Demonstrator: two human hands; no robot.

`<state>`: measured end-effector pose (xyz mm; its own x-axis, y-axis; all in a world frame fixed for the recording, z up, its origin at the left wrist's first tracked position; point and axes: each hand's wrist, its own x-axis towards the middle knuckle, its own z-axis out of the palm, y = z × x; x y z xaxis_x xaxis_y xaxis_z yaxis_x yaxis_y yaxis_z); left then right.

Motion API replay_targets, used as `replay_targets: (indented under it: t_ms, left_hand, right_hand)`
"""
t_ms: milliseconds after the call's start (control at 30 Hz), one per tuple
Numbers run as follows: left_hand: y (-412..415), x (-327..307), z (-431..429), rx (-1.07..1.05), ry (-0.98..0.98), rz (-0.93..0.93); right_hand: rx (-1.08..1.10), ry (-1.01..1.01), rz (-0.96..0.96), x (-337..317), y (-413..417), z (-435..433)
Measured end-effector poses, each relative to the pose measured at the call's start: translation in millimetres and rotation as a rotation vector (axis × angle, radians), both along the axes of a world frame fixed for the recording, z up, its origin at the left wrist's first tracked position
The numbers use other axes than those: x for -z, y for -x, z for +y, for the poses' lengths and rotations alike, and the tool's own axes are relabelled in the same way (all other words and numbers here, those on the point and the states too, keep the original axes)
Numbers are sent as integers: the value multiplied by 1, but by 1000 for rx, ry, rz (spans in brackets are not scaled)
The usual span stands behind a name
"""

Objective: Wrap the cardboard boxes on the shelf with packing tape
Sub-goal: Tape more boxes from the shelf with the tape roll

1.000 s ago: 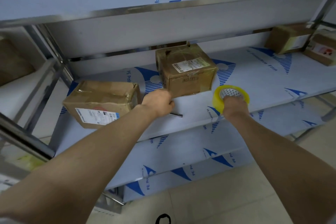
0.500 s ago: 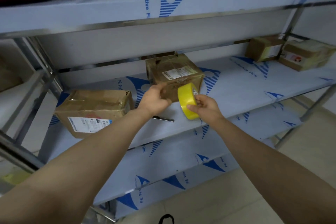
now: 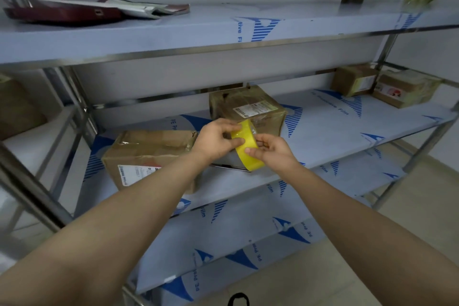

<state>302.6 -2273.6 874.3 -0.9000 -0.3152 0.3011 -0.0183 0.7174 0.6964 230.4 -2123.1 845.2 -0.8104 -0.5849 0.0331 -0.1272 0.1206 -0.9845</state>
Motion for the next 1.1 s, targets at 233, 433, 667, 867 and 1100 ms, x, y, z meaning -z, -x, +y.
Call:
replay_targets:
  t_ms: [233, 433, 667, 867, 1100]
  left_hand:
    - [3, -10, -15, -83, -289, 41]
    - [6, -34, -28, -172, -239, 105]
    - [6, -61, -64, -346, -433, -12]
    - [-21, -67, -104, -535, -571, -56]
    - [-49, -75, -137, -659, -613, -18]
  right_hand:
    - [-20, -47, -2, -22, -10, -19]
    - [-75, -19, 3, -66, -10, -32]
    - [-221, -38, -102, -90, -22, -48]
    - [-283, -253, -29, -113, -15, -65]
    - [-459, -238, -151, -109, -8, -74]
